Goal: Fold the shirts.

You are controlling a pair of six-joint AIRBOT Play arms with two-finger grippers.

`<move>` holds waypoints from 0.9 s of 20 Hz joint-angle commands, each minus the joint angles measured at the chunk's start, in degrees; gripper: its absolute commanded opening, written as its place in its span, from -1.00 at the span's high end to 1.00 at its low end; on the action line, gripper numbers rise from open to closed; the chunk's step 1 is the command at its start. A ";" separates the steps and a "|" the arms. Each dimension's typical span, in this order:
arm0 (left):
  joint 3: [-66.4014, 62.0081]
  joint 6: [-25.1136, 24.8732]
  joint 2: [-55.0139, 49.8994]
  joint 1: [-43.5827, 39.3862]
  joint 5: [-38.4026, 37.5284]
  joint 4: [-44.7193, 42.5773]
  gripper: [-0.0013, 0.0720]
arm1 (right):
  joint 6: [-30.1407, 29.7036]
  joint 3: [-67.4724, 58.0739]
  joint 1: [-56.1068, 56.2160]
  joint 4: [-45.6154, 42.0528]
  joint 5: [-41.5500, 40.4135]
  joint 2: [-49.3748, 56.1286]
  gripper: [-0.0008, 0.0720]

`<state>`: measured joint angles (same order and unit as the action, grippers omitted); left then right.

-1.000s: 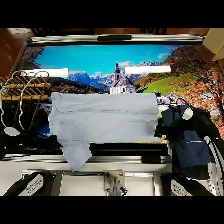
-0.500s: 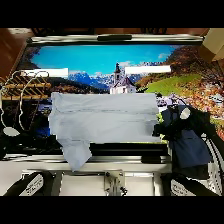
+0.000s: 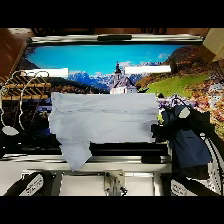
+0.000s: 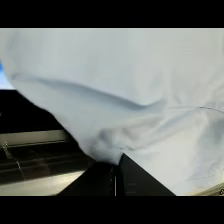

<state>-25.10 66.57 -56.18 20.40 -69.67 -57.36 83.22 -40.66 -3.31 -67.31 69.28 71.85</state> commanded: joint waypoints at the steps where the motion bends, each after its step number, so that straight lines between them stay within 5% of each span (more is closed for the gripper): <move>1: -5.90 -6.43 0.04 0.00 -2.21 -1.38 0.89 | -6.01 -2.10 -0.07 0.81 0.55 -2.23 0.78; 3: -12.68 -6.32 -0.09 -0.02 -1.77 -2.67 0.89 | -12.83 -6.14 -0.07 -0.26 -0.74 -4.79 0.78; 9: -33.92 -2.12 -11.19 -1.70 4.55 -2.58 0.89 | -11.50 -19.85 2.47 -5.35 -11.39 2.01 0.78; 18: -63.06 4.96 -42.29 -9.01 -0.85 -2.64 0.89 | -1.09 -39.08 6.21 -9.92 -15.34 24.46 0.78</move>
<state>-81.08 68.64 -90.19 12.47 -67.66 -59.99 79.29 -76.05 2.52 -76.47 54.74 91.11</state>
